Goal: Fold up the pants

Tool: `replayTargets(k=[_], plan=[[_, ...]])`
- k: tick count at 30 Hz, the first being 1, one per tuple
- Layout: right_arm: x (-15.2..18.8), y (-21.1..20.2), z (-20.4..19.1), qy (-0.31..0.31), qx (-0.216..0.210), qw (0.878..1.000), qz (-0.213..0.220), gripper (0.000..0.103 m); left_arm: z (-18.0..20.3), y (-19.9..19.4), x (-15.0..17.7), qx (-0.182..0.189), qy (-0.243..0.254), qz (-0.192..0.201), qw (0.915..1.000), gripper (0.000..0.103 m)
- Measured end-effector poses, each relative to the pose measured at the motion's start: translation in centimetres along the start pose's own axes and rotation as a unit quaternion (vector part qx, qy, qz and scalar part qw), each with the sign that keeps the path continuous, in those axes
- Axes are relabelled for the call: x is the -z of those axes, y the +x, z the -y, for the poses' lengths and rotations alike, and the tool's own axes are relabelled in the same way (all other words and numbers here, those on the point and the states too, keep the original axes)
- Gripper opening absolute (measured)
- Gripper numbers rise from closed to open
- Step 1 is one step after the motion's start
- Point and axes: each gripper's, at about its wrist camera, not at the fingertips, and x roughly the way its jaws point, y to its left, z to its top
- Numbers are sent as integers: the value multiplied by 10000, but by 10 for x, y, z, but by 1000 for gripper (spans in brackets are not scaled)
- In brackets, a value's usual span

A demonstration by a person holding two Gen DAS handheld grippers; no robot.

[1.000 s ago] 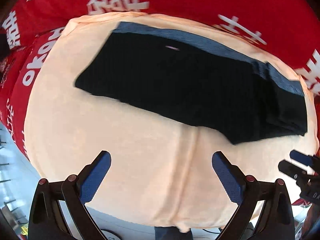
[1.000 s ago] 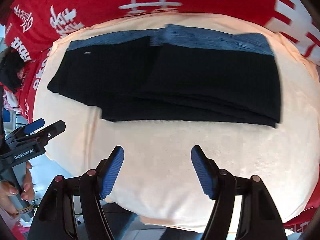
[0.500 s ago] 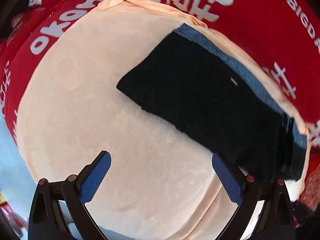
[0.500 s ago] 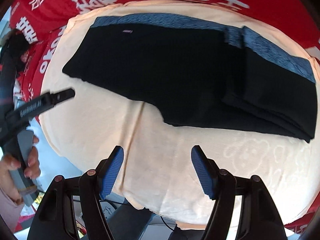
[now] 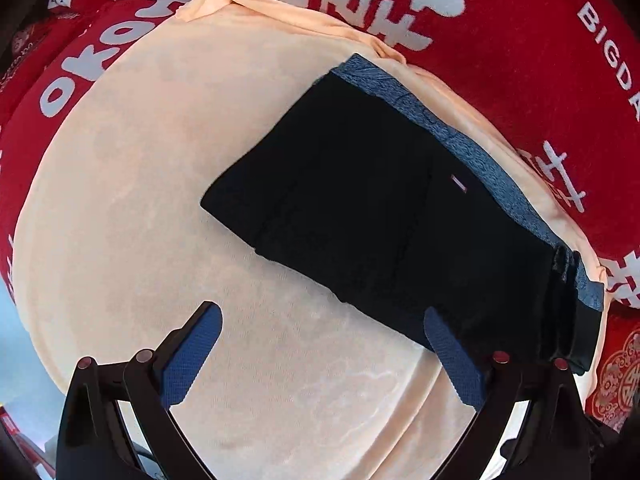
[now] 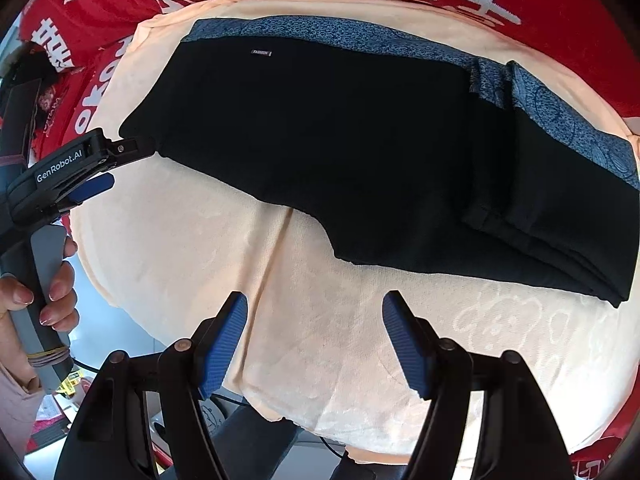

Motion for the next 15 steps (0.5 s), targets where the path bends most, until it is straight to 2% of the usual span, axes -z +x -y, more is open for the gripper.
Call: replayTargets(k=[9,12,15], plan=[[-2,3,-1,26,-21,10000,-44,74,-28,15,-10,462,-412,0,9981,102],[-3,4,-2,33,-93,9999,-65,74,-40,24,-10,1160,-705,-92,9907,102],[-3,7,-3,30,-131,9999,-103,74,-44,32,-12,1546,-811,-20,9846,102]])
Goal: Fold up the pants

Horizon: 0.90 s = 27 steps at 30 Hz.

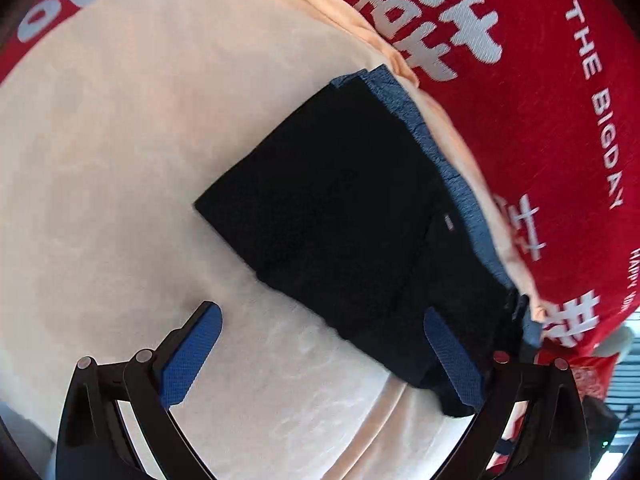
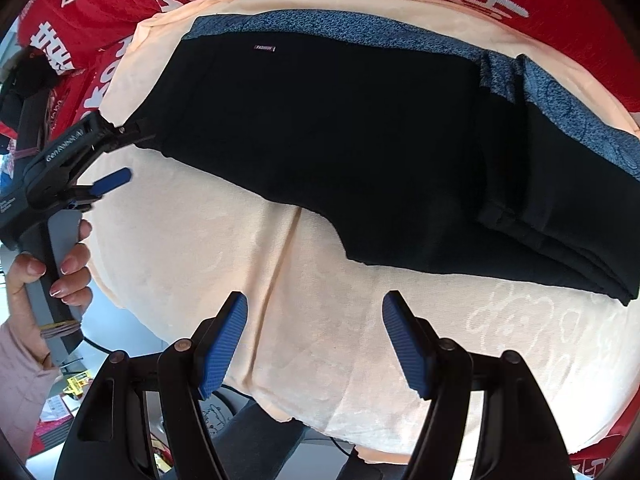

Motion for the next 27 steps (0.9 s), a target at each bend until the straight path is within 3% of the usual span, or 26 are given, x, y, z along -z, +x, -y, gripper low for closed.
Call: replayTargets(k=[5,12,14,16,19,22,23,25,26,27], plan=[[1,4,-2,-16,-28,10000,-58,74,8,8,-9,732,-10,113,9972,102],[0,7,-2,-8,-47,10000,-45,74,20,8,-16,720,-287,356,9964,102],[-1,4,-3,-15,-67,10000,-2,74,36,-4,-16,827,-58,602,9947,102],[-2,-2,-2,-17,-105,9999,80,74,52,-2,-20,590,280,709,9953,102],[-9,-12,1,-59,-70,9997,233,74,48,27,-28,-117,184,343,9992,97],[-24,-23,3,-137,-14,9992,362,74,43,25,-30,-479,22,493,9976,62],[-30,-28,4,-172,11,9989,426,74,46,22,-30,-564,146,554,9968,43],[-50,-43,5,-263,-13,9980,578,74,59,20,-26,-870,697,664,9915,40],[-65,-52,5,-291,-97,9975,636,74,69,19,-22,-1072,1064,776,9855,39],[-78,-58,5,-303,-214,9971,661,74,83,20,-15,-1390,1584,931,9731,39]])
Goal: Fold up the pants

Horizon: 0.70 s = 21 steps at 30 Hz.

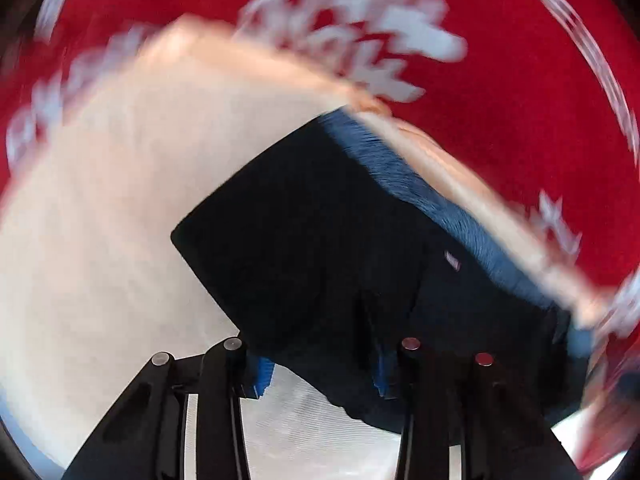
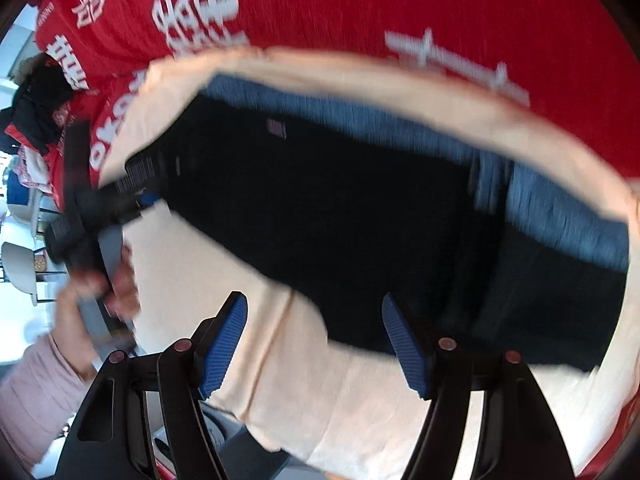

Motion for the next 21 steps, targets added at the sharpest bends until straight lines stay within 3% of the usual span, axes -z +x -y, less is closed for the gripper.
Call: replayTargets(k=[2,4,5,7,9,10,14,19,20,21], plan=[[-34,-8,-3,-23,-286,9996,47,74,37,-9,14,-650,1237,469,9891,39],[-64,-8,-11,-55,-562,9983,-111,75,60,-13,29,-976,1960,719,9731,39],[-77,-5,-17,-77,-649,9976,-228,80,68,-14,34,-1066,2210,774,9663,39],[-108,7,-38,-274,-778,9946,-628,82,82,-16,45,-1233,2670,880,9517,39],[-124,21,-65,-586,-957,9892,-943,82,88,-17,50,-1291,2898,939,9437,39],[-132,30,-79,-770,-973,9859,-1124,82,90,-18,51,-1318,2960,969,9411,39],[-143,71,-130,-1352,-529,9763,-1602,82,86,-21,49,-1302,2871,964,9441,39],[-148,106,-147,-1448,-367,9688,-1976,82,90,-26,53,-1353,2865,970,9435,39],[-148,113,-144,-1359,-376,9686,-2049,75,91,-26,53,-1341,2871,945,9438,39],[-148,117,-138,-1251,-433,9683,-2118,56,95,-30,55,-1298,2885,945,9439,39]])
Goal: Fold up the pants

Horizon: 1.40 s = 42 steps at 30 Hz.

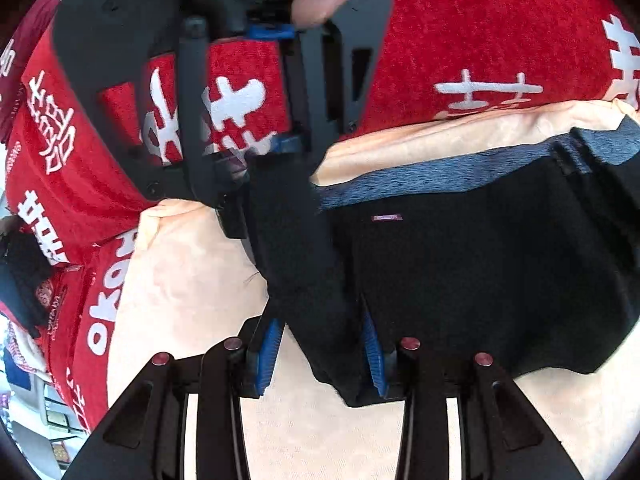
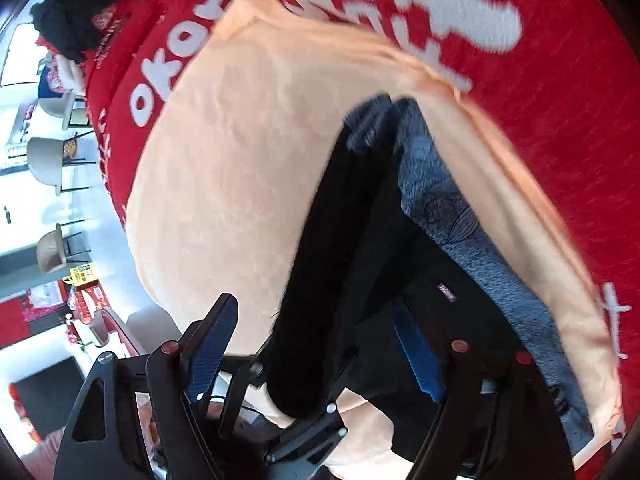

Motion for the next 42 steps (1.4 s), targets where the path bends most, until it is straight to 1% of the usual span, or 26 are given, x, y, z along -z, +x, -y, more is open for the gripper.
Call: replayTargets(k=[1,2,4,6,8,10,14,15,17,18,20,21,23,24,27,30,31,32,34,35,36,37,39,41,42], plan=[[3,3,7,77,-158,9998,-53,15,2,-5,-1,-3,25,45,10000,39],[7,3,13,156,-260,9995,-22,15,5,-12,-4,6,51,114,9999,39],[21,-10,21,197,-423,9986,244,15,11,-27,-12,62,28,203,9998,39],[37,-27,28,230,-679,9961,514,15,15,-47,-24,233,-56,329,9992,39],[56,-45,37,250,-918,9926,758,15,22,-65,-35,351,-45,463,9983,39],[79,-67,53,350,-1276,9855,1065,15,32,-88,-48,553,-25,639,9964,39],[137,-104,97,627,-1932,9648,1670,15,61,-128,-75,1089,20,811,9907,40],[155,-112,109,704,-2062,9587,1828,15,77,-139,-84,1227,98,851,9887,39],[190,-128,134,842,-2243,9474,2124,15,104,-154,-94,1352,278,909,9862,40],[212,-135,149,942,-2341,9400,2296,16,121,-163,-99,1421,391,940,9846,41],[246,-143,174,1087,-2465,9284,2558,16,160,-176,-106,1677,657,1001,9785,50],[265,-146,188,1155,-2521,9221,2700,16,182,-182,-108,1704,783,1027,9769,50],[307,-145,219,1330,-2676,9071,2964,16,215,-184,-110,1755,1058,1024,9734,51],[325,-144,236,1442,-2741,9006,3049,16,237,-184,-111,1822,1215,1003,9706,51],[368,-128,279,1817,-2872,8839,3212,16,285,-175,-108,1990,1528,864,9641,51],[400,-99,323,2169,-2959,8715,3252,15,329,-159,-103,2058,1733,683,9607,51],[412,-94,337,2275,-3011,8672,3248,15,339,-152,-100,2054,1782,613,9603,51],[419,-78,352,2429,-3082,8612,3231,15,347,-144,-98,2058,1832,521,9599,51],[425,-59,371,2598,-3047,8594,3179,16,362,-124,-95,2059,1896,220,9598,51],[424,-46,379,2657,-2989,8622,3107,16,364,-118,-94,2070,1902,84,9596,51],[425,-39,385,2670,-2933,8654,3063,16,358,-113,-92,2077,1883,24,9599,55],[424,-32,388,2683,-2844,8693,3023,18,353,-112,-91,2113,1844,-16,9599,57],[422,-24,390,2728,-2693,8745,2974,21,340,-116,-89,2186,1726,-40,9604,66],[426,-27,387,2794,-2508,8760,3029,23,322,-121,-89,2217,1569,-103,9624,69],[430,-32,384,2823,-2332,8798,3033,24,306,-124,-91,2238,1412,-176,9642,69]])
